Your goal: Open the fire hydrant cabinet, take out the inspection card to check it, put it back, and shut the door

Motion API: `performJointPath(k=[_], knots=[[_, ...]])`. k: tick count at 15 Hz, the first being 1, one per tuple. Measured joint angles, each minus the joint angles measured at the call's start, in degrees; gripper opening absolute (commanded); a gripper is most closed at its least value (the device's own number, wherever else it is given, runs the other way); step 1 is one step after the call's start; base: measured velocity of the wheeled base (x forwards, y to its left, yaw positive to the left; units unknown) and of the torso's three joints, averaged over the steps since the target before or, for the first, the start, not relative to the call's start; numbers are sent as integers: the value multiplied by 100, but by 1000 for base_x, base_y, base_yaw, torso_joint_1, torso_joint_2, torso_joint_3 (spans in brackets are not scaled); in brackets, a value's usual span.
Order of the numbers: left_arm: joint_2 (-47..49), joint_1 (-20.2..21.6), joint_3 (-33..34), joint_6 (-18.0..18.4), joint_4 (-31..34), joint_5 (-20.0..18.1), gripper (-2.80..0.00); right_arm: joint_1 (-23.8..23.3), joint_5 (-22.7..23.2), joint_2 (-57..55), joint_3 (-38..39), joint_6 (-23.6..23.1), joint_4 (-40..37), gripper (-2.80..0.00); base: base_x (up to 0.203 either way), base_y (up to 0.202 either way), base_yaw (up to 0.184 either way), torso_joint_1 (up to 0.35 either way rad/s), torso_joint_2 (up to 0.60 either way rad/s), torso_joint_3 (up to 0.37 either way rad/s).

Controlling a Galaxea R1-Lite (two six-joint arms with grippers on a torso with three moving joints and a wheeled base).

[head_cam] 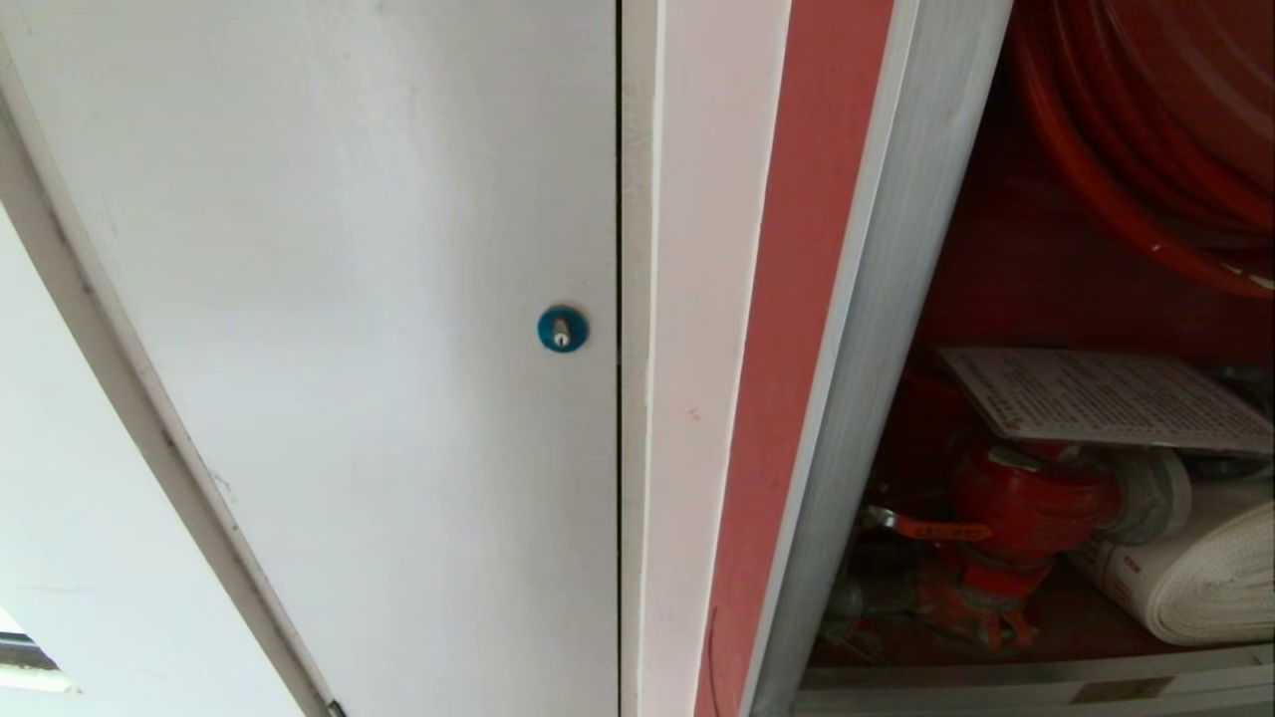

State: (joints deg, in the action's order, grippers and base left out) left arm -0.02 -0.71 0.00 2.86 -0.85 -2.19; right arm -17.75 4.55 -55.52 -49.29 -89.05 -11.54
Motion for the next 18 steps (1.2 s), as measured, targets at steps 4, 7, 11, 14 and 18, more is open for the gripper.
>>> performJointPath(k=[4,7,11,14,18], knots=[[0,0,0,0,0,0,-280,-9,-41,613,264,-13,-13,0,0,0,0,0,0,0],[0,0,0,2,0,0,-280,-9,-54,972,374,-25,-176,-280,0,0,0,0,0,0],[0,0,0,2,0,0,-280,-9,-54,1292,360,-19,-411,-280,0,0,0,0,0,0],[0,0,0,2,0,0,-280,-9,-26,1442,389,82,-444,-280,0,0,0,0,0,0],[0,0,0,1,0,0,-280,-6,-11,1542,406,229,-422,-280,0,0,0,0,0,0]])
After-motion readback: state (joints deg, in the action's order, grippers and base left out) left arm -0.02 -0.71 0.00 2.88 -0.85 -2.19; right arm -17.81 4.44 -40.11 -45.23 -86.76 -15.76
